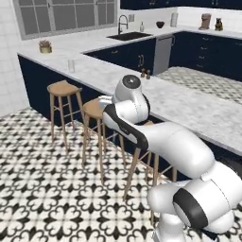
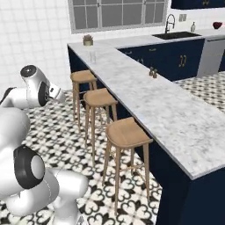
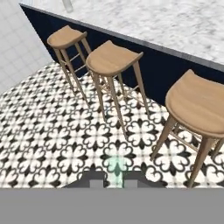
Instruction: Take a straw from the drawer in front and place it inside the glass cup on the dining counter.
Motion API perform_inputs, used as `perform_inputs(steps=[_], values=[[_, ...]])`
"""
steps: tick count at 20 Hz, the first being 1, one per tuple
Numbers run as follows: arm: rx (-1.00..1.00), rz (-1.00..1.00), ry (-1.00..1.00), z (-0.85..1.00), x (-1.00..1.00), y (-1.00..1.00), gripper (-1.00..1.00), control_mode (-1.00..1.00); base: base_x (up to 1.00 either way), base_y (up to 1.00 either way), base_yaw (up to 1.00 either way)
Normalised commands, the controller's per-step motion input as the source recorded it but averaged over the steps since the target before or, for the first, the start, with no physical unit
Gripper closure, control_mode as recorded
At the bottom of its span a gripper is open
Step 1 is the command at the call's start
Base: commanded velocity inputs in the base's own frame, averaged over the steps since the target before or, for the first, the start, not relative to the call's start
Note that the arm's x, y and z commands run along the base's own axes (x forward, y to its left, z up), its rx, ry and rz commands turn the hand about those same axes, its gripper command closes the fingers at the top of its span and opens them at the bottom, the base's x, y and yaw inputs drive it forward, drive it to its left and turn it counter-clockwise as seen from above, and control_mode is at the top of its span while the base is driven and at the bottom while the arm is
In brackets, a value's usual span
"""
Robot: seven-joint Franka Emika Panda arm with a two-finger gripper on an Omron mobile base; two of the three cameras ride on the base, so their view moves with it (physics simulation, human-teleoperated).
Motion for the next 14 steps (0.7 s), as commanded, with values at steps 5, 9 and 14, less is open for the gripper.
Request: perform_inputs(steps=[5, 9, 14], values=[[0.0, 0.0, 0.0, 0.0, 0.0, 0.0, 1.0, 1.0, 0.4, 1.0, -0.39], [0.0, 0.0, 0.0, 0.0, 0.0, 0.0, 1.0, 1.0, 0.36, 1.0, -0.38], [0.0, 0.0, 0.0, 0.0, 0.0, 0.0, 1.0, 1.0, 0.34, 1.0, -0.37]])
